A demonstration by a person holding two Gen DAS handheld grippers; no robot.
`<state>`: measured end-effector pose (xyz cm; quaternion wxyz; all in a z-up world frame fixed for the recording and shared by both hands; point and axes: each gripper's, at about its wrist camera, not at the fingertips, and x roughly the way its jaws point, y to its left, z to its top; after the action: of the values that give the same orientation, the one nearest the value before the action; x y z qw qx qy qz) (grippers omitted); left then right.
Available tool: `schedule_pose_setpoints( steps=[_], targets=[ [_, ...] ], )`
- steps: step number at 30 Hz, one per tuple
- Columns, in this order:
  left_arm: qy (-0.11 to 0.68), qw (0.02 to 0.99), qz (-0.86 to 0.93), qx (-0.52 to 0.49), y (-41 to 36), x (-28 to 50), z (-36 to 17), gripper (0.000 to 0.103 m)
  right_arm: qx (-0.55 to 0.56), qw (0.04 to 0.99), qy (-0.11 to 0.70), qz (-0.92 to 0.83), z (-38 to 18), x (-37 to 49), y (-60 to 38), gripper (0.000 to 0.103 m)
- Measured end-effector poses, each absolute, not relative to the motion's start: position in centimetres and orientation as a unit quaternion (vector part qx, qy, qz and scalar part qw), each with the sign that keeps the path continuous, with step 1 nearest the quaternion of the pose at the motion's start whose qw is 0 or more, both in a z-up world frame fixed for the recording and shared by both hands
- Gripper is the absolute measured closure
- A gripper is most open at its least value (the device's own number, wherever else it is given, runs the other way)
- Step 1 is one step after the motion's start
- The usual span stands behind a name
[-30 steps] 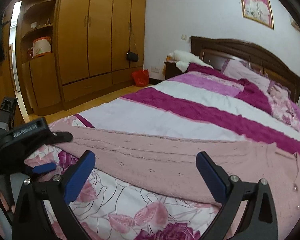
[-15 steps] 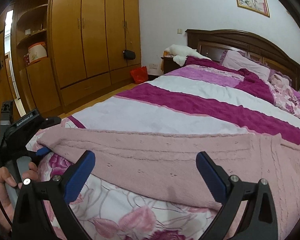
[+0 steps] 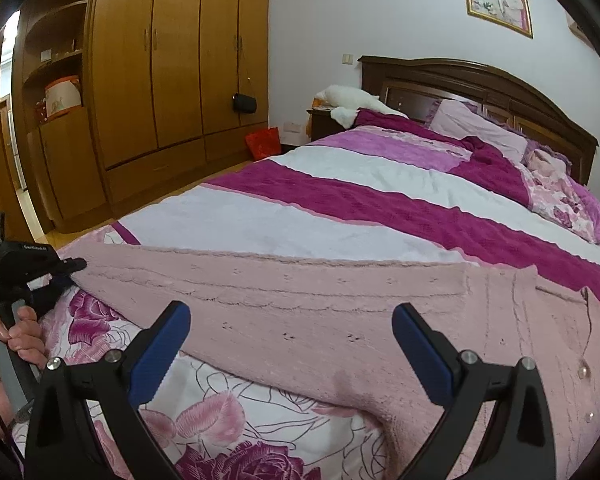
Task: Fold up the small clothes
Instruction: 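Move the left tool to a sleeve cuff and close on it, then carry the gripped sleeve with the left tool across the cardigan body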
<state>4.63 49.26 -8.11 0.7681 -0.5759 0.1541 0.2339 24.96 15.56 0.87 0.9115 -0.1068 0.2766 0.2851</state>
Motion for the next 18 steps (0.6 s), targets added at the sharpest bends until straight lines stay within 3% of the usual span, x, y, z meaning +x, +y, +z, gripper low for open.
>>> schedule_pose_setpoints(
  steps=[18],
  targets=[
    [0.148,0.840,0.175,-0.492,44.5,9.5,-0.1,0.103,-0.106,0.928,0.256,0.248,2.5,26.1,10.8,0.000]
  ],
)
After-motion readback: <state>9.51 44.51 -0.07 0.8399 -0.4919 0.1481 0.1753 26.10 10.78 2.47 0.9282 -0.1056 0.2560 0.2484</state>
